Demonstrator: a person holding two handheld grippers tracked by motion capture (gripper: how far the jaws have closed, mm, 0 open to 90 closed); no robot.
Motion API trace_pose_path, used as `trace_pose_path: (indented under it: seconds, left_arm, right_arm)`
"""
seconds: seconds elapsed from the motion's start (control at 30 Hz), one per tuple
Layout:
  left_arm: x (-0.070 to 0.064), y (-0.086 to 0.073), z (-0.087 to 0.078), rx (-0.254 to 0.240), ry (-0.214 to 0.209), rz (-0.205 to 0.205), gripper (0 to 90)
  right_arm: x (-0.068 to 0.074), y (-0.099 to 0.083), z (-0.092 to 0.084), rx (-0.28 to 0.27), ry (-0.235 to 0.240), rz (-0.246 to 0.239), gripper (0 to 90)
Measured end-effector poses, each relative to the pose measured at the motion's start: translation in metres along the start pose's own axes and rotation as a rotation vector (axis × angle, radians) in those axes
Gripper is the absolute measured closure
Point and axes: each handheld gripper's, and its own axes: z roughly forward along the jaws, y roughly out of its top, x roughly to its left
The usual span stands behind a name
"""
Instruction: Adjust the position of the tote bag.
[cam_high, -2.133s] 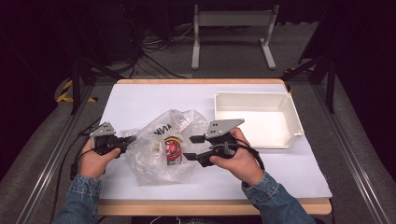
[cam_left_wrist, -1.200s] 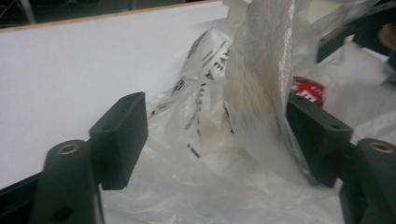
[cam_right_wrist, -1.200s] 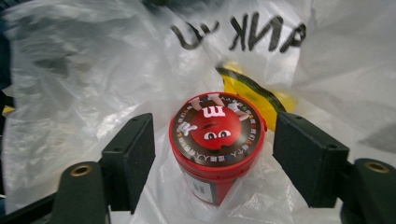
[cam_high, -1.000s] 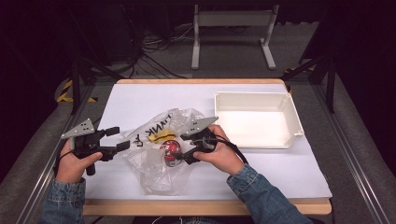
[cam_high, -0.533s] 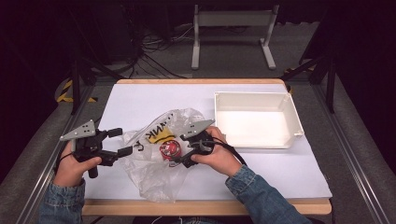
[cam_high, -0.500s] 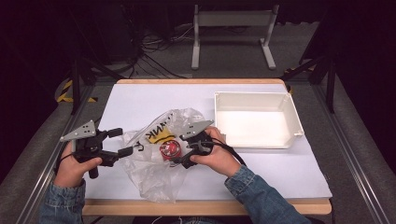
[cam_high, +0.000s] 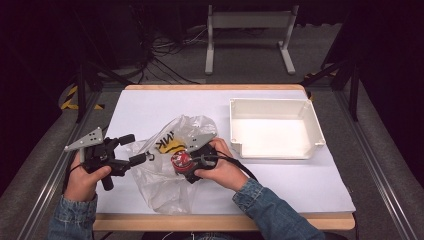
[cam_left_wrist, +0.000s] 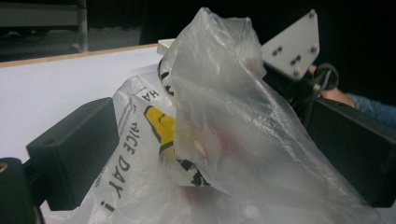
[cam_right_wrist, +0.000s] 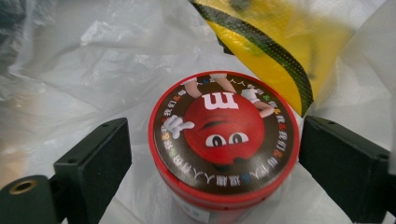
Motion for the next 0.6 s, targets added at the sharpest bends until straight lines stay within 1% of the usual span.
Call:
trace_pose_path:
  seconds: [0.17, 0.2, 0.33, 0.4, 0.47, 0.53, 0.57, 0.6]
  left_arm:
    - [0.001, 0.003, 0.003, -0.055, 0.044, 0.012, 3.5]
    - [0.001, 0.003, 0.004, -0.071, 0.049, 0.009, 3.1]
    - [-0.001, 0.007, 0.003, -0.110, 0.058, 0.012, 2.7]
    - [-0.002, 0.010, 0.000, -0.128, 0.069, 0.028, 2.6]
    - [-0.003, 0.012, -0.003, -0.139, 0.075, 0.039, 2.7]
    - [-0.003, 0.014, -0.007, -0.166, 0.082, 0.050, 2.7]
    - [-0.003, 0.015, -0.009, -0.173, 0.087, 0.061, 2.8]
    - [-0.002, 0.015, -0.011, -0.179, 0.098, 0.063, 2.8]
  right_arm:
    - [0.001, 0.000, 0.009, 0.015, -0.015, -0.008, 9.3]
    - [0.001, -0.001, 0.010, 0.019, -0.019, -0.009, 9.8]
    - [0.001, -0.002, 0.013, 0.023, -0.035, -0.013, 15.8]
    - [0.002, -0.002, 0.013, 0.026, -0.049, -0.014, 21.2]
    - [0.002, -0.002, 0.013, 0.026, -0.053, -0.011, 21.8]
    - [0.002, -0.001, 0.012, 0.029, -0.054, -0.012, 22.1]
    - [0.003, -0.001, 0.012, 0.032, -0.054, -0.011, 22.2]
    - [0.003, -0.001, 0.011, 0.036, -0.054, -0.010, 22.2]
